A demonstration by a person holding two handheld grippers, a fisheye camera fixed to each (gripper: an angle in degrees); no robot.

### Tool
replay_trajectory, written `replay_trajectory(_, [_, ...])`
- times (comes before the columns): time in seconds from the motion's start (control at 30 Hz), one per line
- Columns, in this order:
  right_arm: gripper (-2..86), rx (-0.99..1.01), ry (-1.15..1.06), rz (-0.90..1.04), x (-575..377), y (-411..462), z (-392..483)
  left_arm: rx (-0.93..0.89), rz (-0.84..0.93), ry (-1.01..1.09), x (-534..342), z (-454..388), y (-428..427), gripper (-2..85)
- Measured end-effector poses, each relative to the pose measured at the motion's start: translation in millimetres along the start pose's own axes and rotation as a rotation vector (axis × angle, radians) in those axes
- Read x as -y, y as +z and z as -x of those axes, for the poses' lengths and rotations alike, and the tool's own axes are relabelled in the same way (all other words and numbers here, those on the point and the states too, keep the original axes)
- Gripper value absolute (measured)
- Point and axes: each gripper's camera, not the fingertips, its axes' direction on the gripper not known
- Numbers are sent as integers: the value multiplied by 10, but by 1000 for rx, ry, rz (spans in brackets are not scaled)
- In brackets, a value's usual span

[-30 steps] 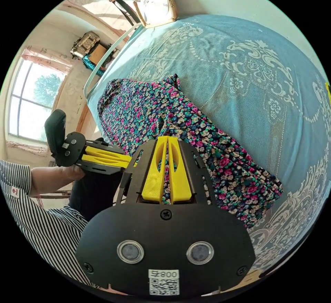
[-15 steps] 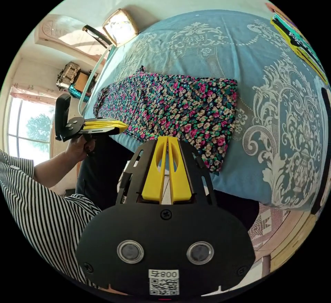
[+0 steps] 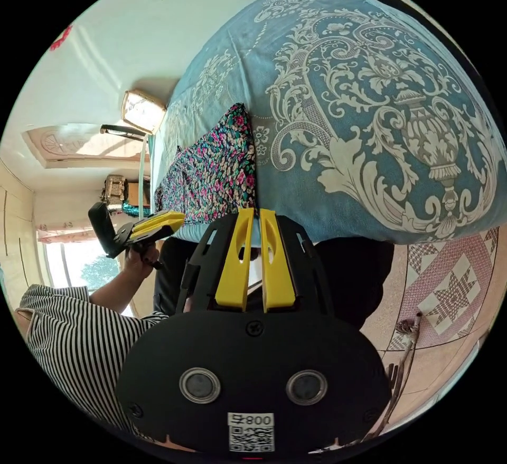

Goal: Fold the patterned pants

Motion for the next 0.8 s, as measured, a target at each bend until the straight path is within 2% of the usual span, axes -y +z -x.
replay_trajectory(0.1, [50,85,39,18,33,-37,-186,-20,29,101,203,-316,235,65])
replay_trajectory(0.33, [21,197,41,99,137,-72,-412,73,70,239,559,-894,684,81])
replay_trajectory(0.6, [8,323,21,97,196,-192,-509,106,78,216,610,-1136,908,85])
replay_trajectory(0.73, [8,341,-12,106,258,-268,-463,149,44,167,575,-1164,915,47])
replay_trajectory(0.8, [10,361,-29,91,285,-333,-450,111,34,141,557,-1133,905,31])
